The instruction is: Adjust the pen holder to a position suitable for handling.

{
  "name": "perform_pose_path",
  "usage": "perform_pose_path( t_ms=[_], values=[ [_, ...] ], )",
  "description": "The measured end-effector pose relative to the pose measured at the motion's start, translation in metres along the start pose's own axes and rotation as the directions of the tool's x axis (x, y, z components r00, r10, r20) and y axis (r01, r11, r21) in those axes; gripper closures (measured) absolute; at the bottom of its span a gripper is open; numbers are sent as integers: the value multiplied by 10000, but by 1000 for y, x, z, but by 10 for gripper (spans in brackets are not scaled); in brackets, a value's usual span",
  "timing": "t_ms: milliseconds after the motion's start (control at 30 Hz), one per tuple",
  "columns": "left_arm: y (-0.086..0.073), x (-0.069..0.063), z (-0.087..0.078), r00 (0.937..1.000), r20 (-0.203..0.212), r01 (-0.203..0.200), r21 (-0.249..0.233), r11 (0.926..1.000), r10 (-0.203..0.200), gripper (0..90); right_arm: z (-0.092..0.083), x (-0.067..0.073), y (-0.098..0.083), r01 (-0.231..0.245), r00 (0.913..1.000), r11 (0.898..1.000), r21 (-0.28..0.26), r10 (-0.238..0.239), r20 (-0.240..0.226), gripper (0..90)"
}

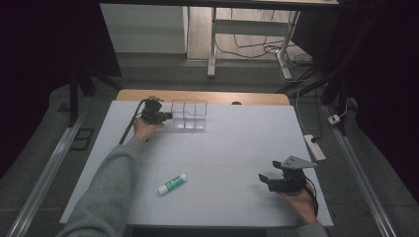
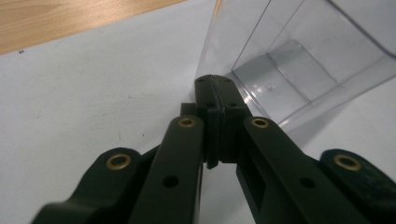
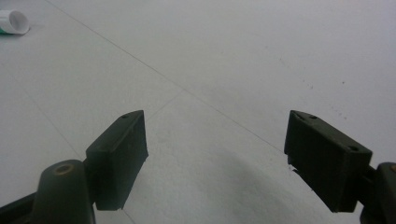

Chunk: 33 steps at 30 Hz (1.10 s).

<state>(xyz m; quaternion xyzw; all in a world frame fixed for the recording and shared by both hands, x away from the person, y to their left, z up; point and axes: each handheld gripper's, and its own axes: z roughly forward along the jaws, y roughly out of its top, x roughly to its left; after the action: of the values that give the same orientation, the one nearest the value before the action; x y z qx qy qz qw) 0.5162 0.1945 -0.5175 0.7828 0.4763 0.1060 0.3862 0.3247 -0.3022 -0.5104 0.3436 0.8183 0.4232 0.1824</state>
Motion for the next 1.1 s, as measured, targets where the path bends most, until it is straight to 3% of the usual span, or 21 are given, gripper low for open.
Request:
perform_pose_path(
  t_ms=[333, 1100],
  values=[
    [3, -3, 2, 10000, 82, -38, 51, 10000, 37, 886, 0, 0, 0, 1, 10000, 10000, -5, -1, 11, 202],
    [15, -38, 20, 9962, 638, -614, 207, 9979, 600, 886, 2, 1, 0, 2, 10000, 10000, 82, -2, -39, 202]
  ],
)
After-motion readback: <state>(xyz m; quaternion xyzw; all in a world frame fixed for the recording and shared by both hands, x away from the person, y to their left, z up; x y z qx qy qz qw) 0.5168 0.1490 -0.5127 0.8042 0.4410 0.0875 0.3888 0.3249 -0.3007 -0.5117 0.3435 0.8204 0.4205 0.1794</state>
